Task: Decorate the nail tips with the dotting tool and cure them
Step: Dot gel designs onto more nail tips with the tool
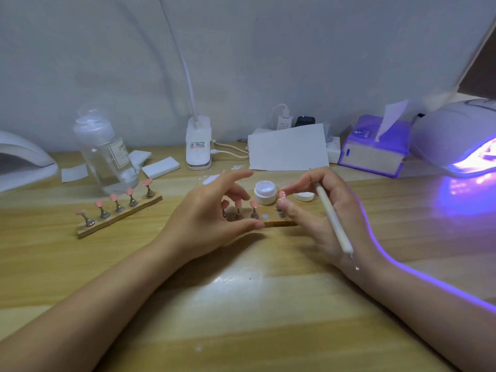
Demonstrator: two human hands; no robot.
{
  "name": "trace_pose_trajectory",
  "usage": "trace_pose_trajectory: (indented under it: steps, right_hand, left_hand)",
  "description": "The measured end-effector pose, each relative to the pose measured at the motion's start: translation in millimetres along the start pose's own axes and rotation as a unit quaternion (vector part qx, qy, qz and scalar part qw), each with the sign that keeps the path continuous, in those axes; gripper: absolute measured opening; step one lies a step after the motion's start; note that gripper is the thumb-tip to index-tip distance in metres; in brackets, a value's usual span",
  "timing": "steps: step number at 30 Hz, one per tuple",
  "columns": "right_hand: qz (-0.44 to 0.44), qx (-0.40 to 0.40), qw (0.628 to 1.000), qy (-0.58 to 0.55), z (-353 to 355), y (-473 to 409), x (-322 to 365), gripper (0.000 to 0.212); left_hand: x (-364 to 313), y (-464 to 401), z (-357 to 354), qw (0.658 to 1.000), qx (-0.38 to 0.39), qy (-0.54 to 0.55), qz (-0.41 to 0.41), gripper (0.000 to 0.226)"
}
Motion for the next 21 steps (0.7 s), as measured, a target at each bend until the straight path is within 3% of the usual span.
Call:
trace_pose_trajectory:
  steps: [9, 21]
  right_hand:
    - [0.064, 0.058, 0.992, 0.086, -2.6, -5.5, 6.0, 0.034]
    - [0.059, 0.101, 0.989, 0.09, -4.7, -4.6, -2.9, 0.028]
  left_hand:
    - [2.8, -3.9, -4.2, 0.999, 0.021, -0.04, -0.009, 0.05]
    - [-3.7, -4.7, -9.6, 0.996, 0.001, -0.079, -0.035, 0.047]
Point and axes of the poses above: each hand's wrist, its own y-axis away from the middle knuckle, its own z-axis out of the back of the hand, x = y × z, the point moved 3 cm from there along -y, towards the middle knuckle, and after that the axes turned 6 degrees about z, right-handed, at the moved point
